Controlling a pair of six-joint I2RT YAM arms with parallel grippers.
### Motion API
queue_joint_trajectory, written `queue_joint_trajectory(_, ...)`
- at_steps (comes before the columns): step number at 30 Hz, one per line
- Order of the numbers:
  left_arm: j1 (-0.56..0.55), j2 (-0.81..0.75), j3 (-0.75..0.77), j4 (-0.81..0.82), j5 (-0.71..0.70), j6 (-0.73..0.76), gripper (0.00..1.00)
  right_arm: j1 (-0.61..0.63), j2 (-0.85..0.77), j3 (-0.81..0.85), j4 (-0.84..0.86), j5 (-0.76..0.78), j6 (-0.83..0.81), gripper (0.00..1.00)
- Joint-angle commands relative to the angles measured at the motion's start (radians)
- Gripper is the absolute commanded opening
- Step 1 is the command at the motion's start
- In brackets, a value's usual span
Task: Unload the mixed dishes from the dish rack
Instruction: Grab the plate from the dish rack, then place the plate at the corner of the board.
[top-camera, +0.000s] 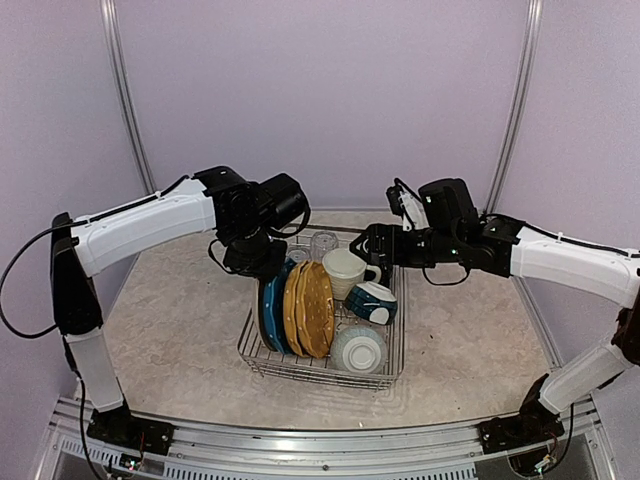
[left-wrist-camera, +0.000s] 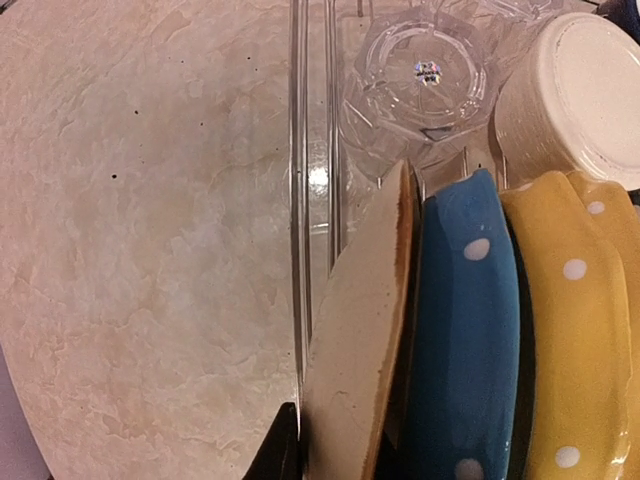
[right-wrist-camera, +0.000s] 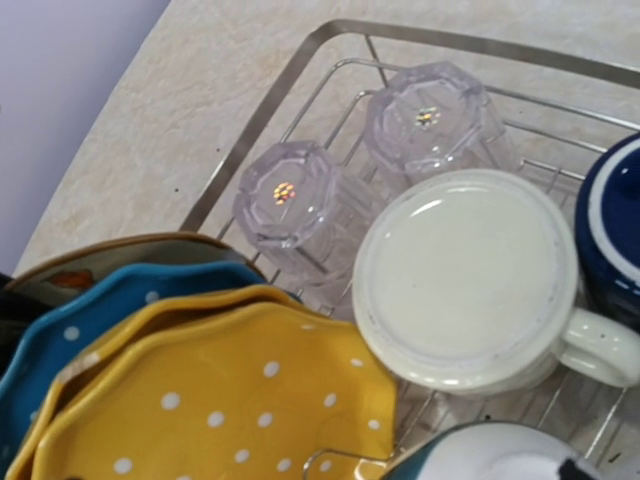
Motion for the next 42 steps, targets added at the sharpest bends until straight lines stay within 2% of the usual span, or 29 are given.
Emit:
queue_joint_trajectory(1,-0.017,-0.026,0.128,-0.080,-0.059,0.005,0.00,0.002,-0.006,0.007,-0.003,0.043,-0.005,1.00)
queue_joint_trajectory(6,-0.039,-0.016,0.230,-0.138,-0.116,0.022,0.00,0.001,0.000,0.010,-0.003,0.053,-0.008,1.00)
queue_joint_trajectory(11,-0.042,-0.035,0.248,-0.137,-0.145,0.039,0.00,0.002,0.008,0.014,-0.006,0.056,-0.013,1.00)
queue_joint_trajectory(19,-0.042,-0.126,0.272,-0.077,-0.085,0.077,0.00,0.001,0.007,0.014,-0.013,0.063,-0.011,1.00)
queue_joint_trajectory(27,-0.032,-0.158,0.283,-0.066,-0.086,0.107,0.00,0.002,0.006,0.019,-0.016,0.076,-0.011,1.00)
queue_joint_trajectory(36,0.132,-0.302,0.144,0.107,0.123,0.156,0.00,0.002,0.003,0.014,-0.027,0.076,-0.007,1.00)
queue_joint_trajectory(42,0.266,-0.387,0.068,0.174,0.193,0.185,0.00,0.002,0.003,0.015,-0.033,0.096,-0.009,1.00)
